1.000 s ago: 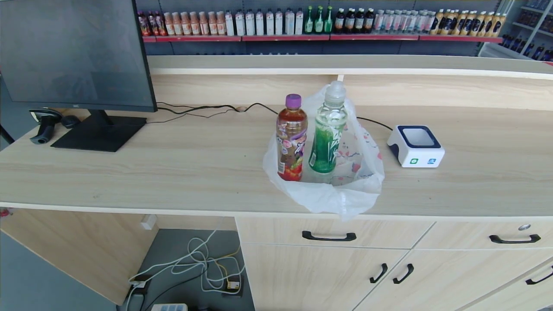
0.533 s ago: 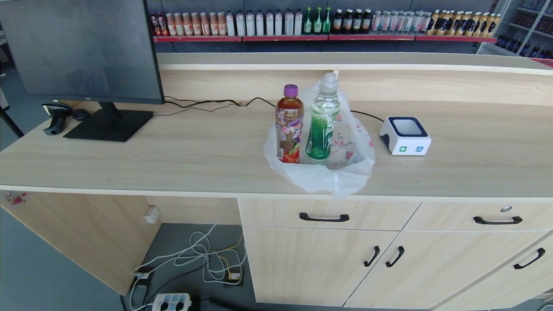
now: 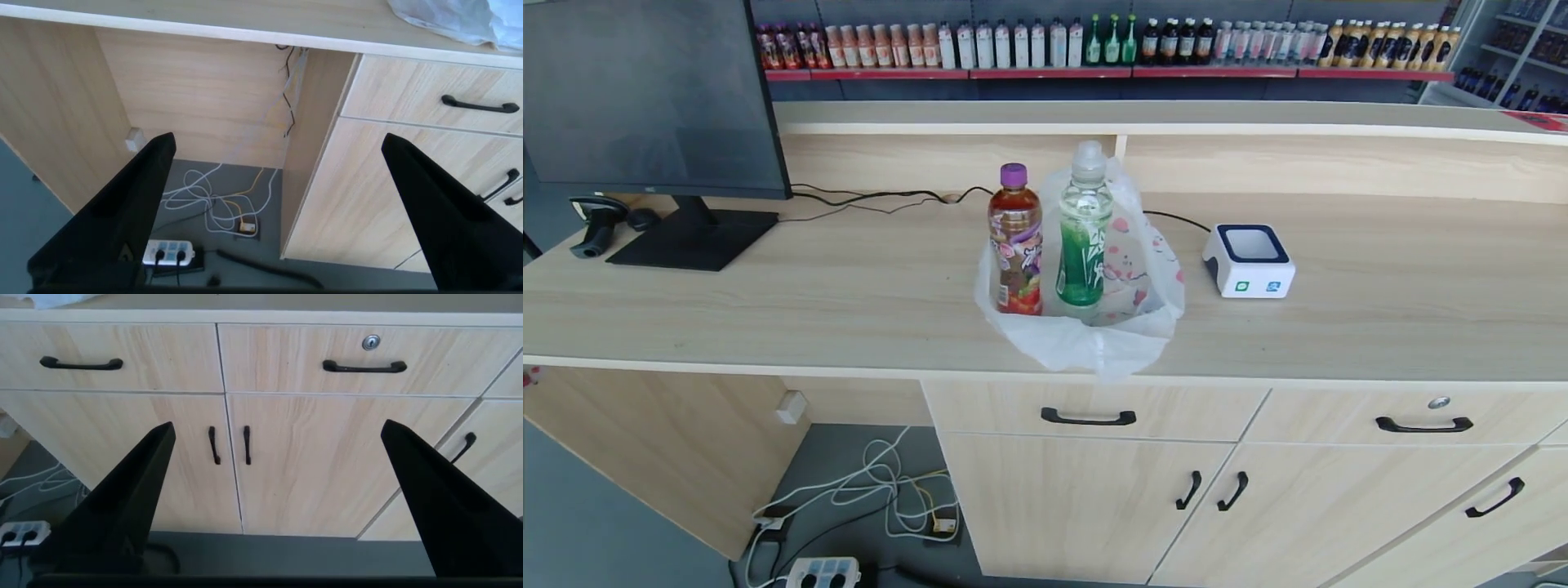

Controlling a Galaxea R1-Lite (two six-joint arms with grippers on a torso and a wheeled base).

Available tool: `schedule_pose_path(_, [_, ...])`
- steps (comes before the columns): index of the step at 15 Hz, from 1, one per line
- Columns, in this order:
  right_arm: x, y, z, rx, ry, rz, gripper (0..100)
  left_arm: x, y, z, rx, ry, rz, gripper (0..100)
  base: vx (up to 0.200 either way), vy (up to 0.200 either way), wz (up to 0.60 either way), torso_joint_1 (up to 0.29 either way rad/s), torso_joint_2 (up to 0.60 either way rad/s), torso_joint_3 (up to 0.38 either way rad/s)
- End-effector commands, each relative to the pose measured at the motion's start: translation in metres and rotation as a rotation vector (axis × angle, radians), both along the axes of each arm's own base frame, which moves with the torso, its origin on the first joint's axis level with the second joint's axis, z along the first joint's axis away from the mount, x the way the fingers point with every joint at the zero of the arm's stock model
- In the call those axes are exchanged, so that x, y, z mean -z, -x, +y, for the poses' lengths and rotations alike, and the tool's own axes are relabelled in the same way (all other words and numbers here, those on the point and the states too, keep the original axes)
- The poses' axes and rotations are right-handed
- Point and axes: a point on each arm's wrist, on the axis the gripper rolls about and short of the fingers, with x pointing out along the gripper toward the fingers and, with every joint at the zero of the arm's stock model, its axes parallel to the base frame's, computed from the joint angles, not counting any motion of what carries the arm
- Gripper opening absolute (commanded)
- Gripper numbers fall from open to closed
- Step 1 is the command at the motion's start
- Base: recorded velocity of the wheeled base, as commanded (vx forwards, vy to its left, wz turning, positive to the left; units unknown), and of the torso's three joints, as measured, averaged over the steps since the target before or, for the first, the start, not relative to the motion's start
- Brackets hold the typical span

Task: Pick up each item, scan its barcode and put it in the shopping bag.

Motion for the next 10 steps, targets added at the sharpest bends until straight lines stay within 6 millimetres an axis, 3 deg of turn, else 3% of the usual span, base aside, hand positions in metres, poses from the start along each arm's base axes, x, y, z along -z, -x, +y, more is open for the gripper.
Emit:
schedule_pose_path(1, [0.0003, -0.0002, 0.0, 0.001, 0.001, 0.003, 100, 0.0, 0.0, 0.0, 0.002, 0.0, 0.0, 100, 0.0, -0.2, 0.0, 0.002, 0.0, 0.002])
schedule_pose_path(10, [0.0003, -0.0002, 0.0, 0.001, -0.002, 0.003, 100, 0.0, 0.0, 0.0, 0.0, 0.0, 0.0, 100, 0.0, -0.2, 0.0, 0.001, 0.0, 0.001])
